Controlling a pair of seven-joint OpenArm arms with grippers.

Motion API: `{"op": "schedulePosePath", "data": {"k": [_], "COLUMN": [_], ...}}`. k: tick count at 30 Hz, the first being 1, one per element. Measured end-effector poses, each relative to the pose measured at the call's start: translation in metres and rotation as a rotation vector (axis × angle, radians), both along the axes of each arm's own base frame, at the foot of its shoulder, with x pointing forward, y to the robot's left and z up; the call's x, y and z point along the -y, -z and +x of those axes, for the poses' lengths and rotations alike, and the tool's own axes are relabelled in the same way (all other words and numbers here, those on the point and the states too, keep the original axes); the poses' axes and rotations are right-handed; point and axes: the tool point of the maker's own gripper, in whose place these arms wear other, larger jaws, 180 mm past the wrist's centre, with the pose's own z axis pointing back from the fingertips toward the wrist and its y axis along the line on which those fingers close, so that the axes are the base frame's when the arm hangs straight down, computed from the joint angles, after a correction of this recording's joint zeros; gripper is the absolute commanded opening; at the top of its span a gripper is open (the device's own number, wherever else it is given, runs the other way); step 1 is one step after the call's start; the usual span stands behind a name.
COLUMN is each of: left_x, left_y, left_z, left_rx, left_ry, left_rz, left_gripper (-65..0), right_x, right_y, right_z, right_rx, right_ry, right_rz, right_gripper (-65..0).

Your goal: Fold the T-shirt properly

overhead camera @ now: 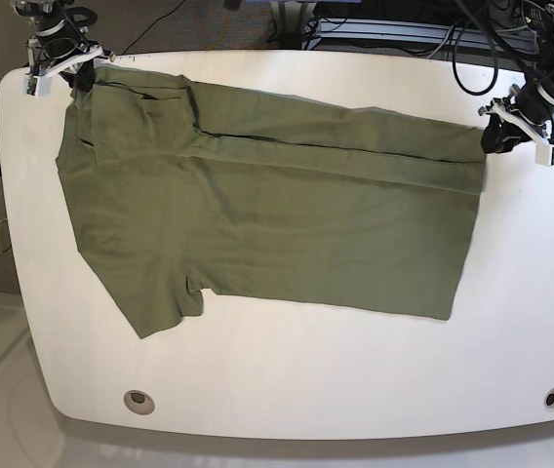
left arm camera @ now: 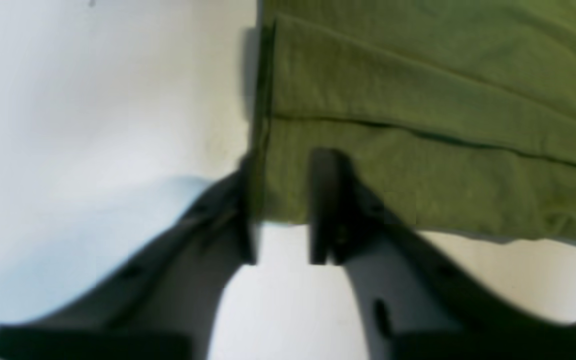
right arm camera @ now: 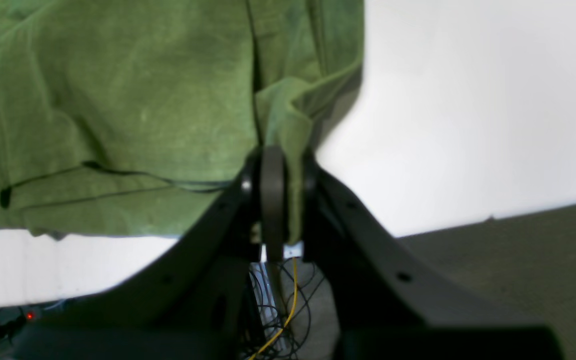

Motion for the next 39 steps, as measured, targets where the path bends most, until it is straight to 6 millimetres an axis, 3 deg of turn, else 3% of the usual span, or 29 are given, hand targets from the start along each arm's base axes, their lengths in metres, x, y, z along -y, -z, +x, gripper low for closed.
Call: {"op": "schedulePosePath", "data": {"k": [3,9,13,15,19,25,33,39], "left_x": [-0.001,0.004,0.009,0.012,0.014,0.013,0.02,0.024], "left_y": [-0.001,-0.001,0.002,0.002,0.001,0.0,0.006,0.006], "left_z": [0.003,0.001,0.0,0.001,0.002,0.001,-0.004,-0.003], "left_rx": [0.012,0.002,-0.006,-0.004,-0.002,-0.003,-0.027,-0.024], "left_ry": [-0.002,0.01,0.021,0.026,0.031,0.029,0.04,0.047], "left_rz": [0.01,-0.006,-0.014,-0.021,-0.023,-0.021,-0.033,-0.031], "left_gripper": [-63.4,-63.4,-48.8,-36.5,-34.8,-40.2,-53.3,-53.4], "right_x": [0.0,0.0,0.0,0.0,0.0,0.0,0.002,0.001], "right_y": [0.0,0.0,0.0,0.0,0.0,0.0,0.002,0.002], "right_z": [0.0,0.0,0.0,0.0,0.0,0.0,0.0,0.0], "right_rx": [0.0,0.0,0.0,0.001,0.0,0.0,-0.014,-0.015], "right_ry": [0.0,-0.001,-0.001,0.0,0.0,0.0,-0.007,-0.013], "right_rz": [-0.001,-0.001,-0.001,-0.001,-0.001,-0.001,-0.017,-0.018], "right_gripper": [-65.0,-65.0,-65.0,-65.0,-65.0,-65.0,-65.0,-65.0]}}
